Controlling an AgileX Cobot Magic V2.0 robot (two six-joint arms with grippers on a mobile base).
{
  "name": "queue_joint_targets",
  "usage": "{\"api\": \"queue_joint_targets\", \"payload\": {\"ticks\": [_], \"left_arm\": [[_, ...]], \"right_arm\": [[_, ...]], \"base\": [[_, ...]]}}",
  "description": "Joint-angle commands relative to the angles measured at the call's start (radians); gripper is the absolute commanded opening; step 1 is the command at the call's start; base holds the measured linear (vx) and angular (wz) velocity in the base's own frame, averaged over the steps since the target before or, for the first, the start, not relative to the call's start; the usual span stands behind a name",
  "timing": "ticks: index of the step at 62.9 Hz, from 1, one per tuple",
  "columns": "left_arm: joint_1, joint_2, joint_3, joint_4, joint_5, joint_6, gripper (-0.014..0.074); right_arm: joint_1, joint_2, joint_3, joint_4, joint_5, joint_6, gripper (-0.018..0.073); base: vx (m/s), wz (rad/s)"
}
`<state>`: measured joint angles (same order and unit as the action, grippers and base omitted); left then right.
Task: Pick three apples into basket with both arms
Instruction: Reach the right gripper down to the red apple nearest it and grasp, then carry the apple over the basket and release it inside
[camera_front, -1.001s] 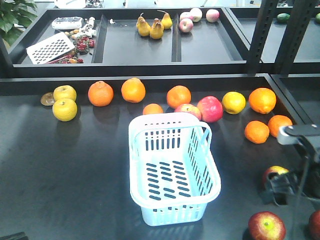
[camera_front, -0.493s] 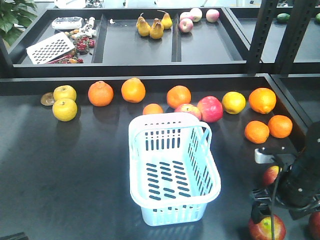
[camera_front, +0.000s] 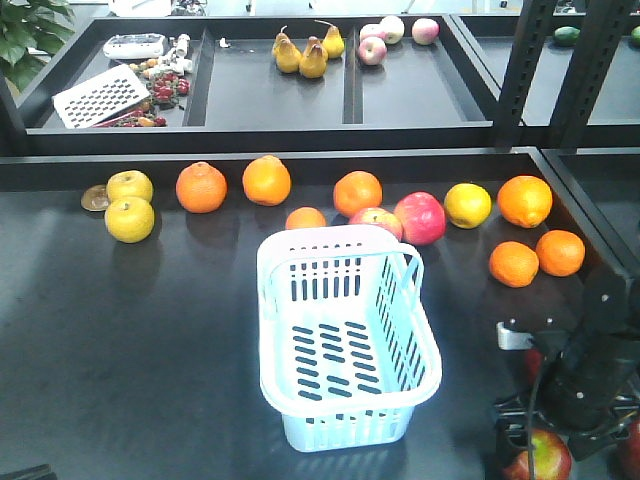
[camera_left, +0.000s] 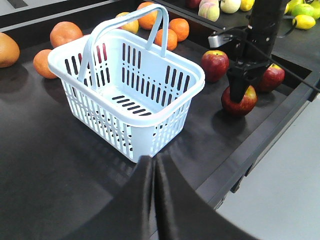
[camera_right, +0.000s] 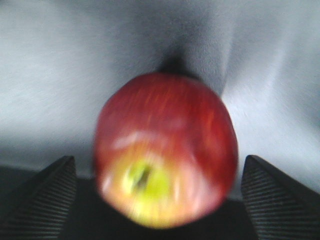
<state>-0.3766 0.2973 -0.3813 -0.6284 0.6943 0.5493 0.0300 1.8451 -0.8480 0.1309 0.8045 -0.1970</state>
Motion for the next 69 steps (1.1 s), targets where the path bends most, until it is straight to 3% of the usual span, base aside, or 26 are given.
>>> {"api": "queue_joint_targets", "payload": {"ticks": [1, 9, 17, 35, 43, 49, 58, 69], "left_arm": [[-0.001, 0.008, -0.023, -0.035, -0.053, -0.006, -0.0006], [-0.001, 0.008, -0.023, -0.035, -0.053, -0.006, -0.0006], [-0.001, 0.008, -0.023, -0.035, -0.053, -0.006, -0.0006], [-0.001, 0.008, -0.023, -0.033, -0.053, -0.006, -0.0006], [-0.001, 0.008, -0.023, -0.033, -0.053, -0.006, -0.0006], [-0.001, 0.008, -0.023, -0.033, -0.053, -0.006, -0.0006], [-0.001, 0.008, -0.023, -0.033, -0.054, -0.005, -0.0006], [-0.001, 0.008, -0.023, -0.031, -0.053, -0.005, -0.0006]], "right_arm": [[-0.007, -0.011, -0.024, -0.004, -0.021, -0.014, 0.0622], [-0.007, 0.009, -0.024, -0.010, -0.025, -0.014, 0.0585], [-0.007, -0.008, -0.024, -0.004, -0.023, -0.014, 0.0466], [-0.007, -0.239, -0.024, 0.008, 0.005, -0.050, -0.0016], [-0.007, -0.388, -0.024, 0.083, 0.041, -0.056, -0.0008], [0.004, -0.511, -0.024, 0.255, 0.065, -0.127, -0.0007], [0.126, -0.628, -0.024, 0.492, -0.007, -0.261, -0.0004], [0.295, -0.566, -0.024, 0.534, -0.182, -0.249, -0.0001]], "base": [[0.00, 0.00], [0.00, 0.00], [0.00, 0.00], [0.00, 0.00], [0.00, 0.00], [0.00, 0.00], [0.00, 0.00], [0.00, 0.00]]}}
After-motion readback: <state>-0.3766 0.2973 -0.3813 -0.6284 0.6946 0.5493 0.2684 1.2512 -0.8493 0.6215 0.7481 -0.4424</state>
